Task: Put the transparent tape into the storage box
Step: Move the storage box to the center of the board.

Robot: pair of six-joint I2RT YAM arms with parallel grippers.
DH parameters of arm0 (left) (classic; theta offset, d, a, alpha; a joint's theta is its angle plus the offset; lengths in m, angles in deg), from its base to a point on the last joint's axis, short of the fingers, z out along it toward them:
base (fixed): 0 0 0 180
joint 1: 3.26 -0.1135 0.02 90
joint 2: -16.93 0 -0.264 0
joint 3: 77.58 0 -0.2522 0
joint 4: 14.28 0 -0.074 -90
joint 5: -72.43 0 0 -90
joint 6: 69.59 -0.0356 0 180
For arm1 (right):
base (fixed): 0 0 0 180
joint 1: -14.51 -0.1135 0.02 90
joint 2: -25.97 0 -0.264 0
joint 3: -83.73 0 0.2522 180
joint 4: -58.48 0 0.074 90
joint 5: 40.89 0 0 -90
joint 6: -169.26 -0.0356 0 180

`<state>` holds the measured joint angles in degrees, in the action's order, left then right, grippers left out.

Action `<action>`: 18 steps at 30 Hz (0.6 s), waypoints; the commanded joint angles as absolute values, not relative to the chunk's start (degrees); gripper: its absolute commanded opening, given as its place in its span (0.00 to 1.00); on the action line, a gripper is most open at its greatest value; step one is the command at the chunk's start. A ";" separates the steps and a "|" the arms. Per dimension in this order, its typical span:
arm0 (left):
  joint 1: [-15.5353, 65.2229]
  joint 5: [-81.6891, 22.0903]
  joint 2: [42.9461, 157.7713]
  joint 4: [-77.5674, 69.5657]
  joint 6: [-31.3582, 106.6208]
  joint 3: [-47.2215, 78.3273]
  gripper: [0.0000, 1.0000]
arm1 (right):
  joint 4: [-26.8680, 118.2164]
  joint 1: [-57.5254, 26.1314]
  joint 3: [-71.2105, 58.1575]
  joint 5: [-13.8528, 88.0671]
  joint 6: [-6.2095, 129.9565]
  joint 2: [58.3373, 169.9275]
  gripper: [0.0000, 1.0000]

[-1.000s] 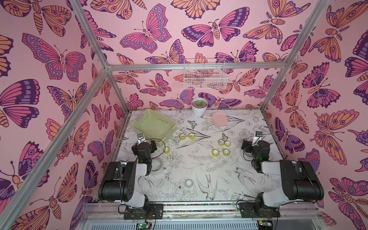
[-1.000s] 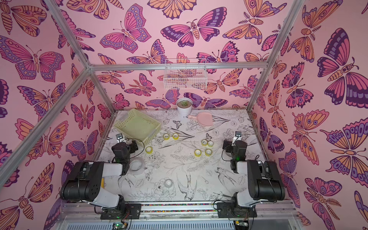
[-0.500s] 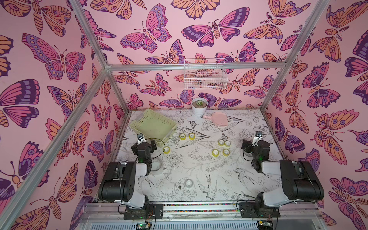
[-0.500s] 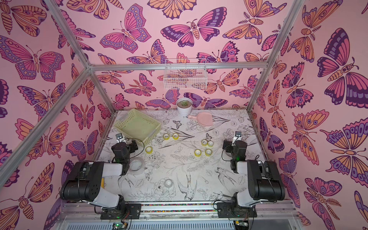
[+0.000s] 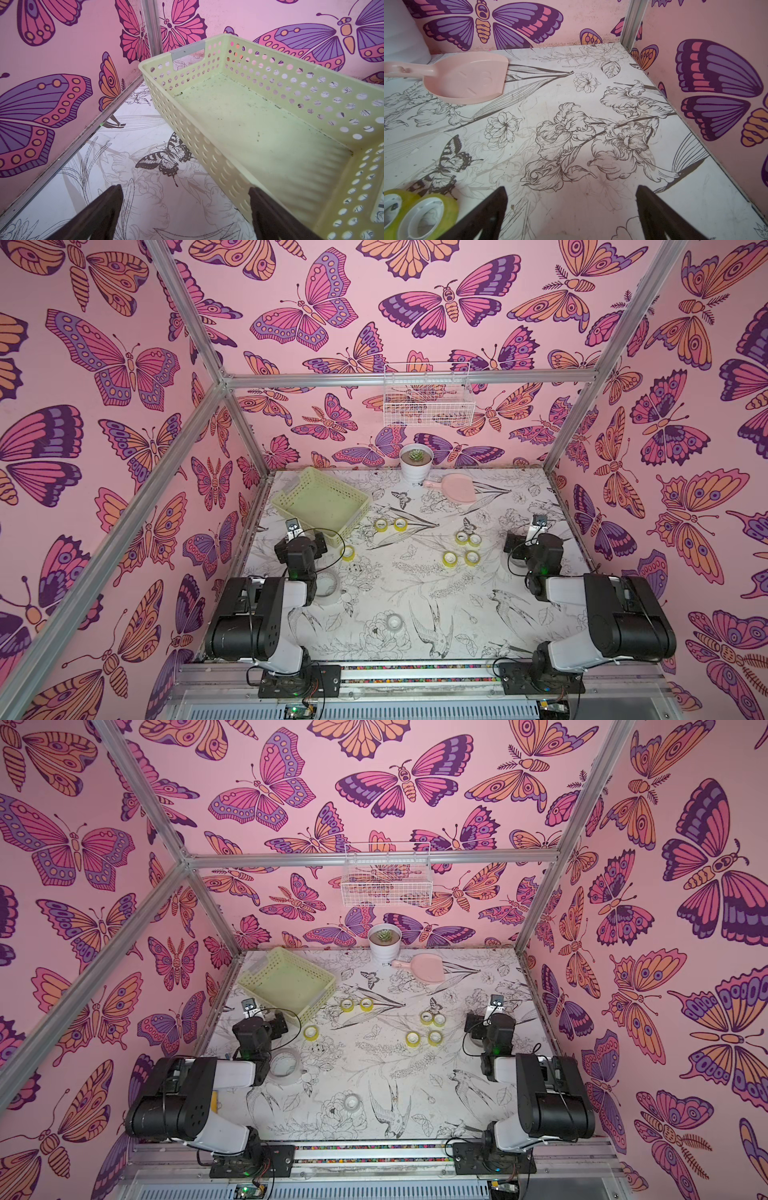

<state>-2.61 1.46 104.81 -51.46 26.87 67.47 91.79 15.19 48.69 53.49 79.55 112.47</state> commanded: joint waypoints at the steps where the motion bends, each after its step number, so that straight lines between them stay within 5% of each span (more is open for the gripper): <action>1: -3.25 -0.08 104.83 -50.41 27.09 66.99 1.00 | 90.87 15.63 47.12 52.88 79.66 112.11 0.99; 7: -3.26 4.87 101.06 -43.70 28.77 64.55 1.00 | 90.60 15.65 47.96 54.90 79.26 108.28 0.99; 18: -3.41 18.01 84.42 1.30 46.38 45.69 1.00 | 52.63 15.74 36.34 71.54 52.08 87.66 0.99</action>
<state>-2.94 13.96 87.14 -17.23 38.02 50.81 66.37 15.28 39.22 65.58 64.78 90.33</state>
